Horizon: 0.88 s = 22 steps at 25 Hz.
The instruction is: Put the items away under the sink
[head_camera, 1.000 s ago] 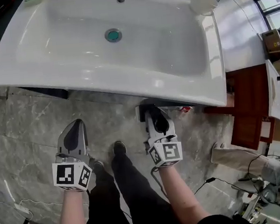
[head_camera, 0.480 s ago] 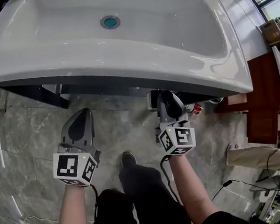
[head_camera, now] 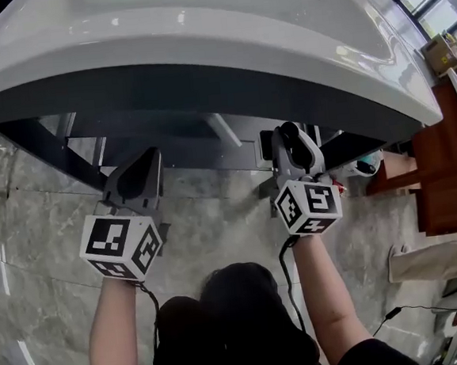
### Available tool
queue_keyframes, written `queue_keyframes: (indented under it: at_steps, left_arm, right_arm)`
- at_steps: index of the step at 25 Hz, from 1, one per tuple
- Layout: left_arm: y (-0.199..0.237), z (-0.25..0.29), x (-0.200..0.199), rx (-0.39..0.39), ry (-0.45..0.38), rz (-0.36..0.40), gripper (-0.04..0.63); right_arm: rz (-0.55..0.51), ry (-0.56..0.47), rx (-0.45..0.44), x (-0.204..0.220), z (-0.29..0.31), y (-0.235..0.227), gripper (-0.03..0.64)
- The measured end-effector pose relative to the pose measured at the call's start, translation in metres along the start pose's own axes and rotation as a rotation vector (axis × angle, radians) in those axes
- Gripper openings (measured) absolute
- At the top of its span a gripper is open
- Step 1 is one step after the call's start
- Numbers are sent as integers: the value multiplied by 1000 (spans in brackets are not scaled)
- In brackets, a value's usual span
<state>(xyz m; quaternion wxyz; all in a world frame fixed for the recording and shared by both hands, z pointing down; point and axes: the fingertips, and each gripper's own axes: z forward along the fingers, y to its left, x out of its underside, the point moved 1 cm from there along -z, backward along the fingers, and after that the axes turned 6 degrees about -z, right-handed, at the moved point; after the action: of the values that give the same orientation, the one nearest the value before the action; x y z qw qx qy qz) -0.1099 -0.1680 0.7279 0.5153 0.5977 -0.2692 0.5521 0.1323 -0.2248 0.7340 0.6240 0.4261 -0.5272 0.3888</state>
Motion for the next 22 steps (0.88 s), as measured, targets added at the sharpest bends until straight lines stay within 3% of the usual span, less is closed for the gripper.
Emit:
queue_keyframes:
  at_steps: [5,14,22]
  left_arm:
    - [7,11,4,29,-29,27,9]
    - [18,20,-6,31,-105,67,9]
    - [26,31,2,5,-97,82,9]
  right_arm:
    - [79,-26,13,-13,11,-1,98]
    - [40,-87,74,-6,42,-16,98]
    - [22,-69,107,-5,71,-23,97]
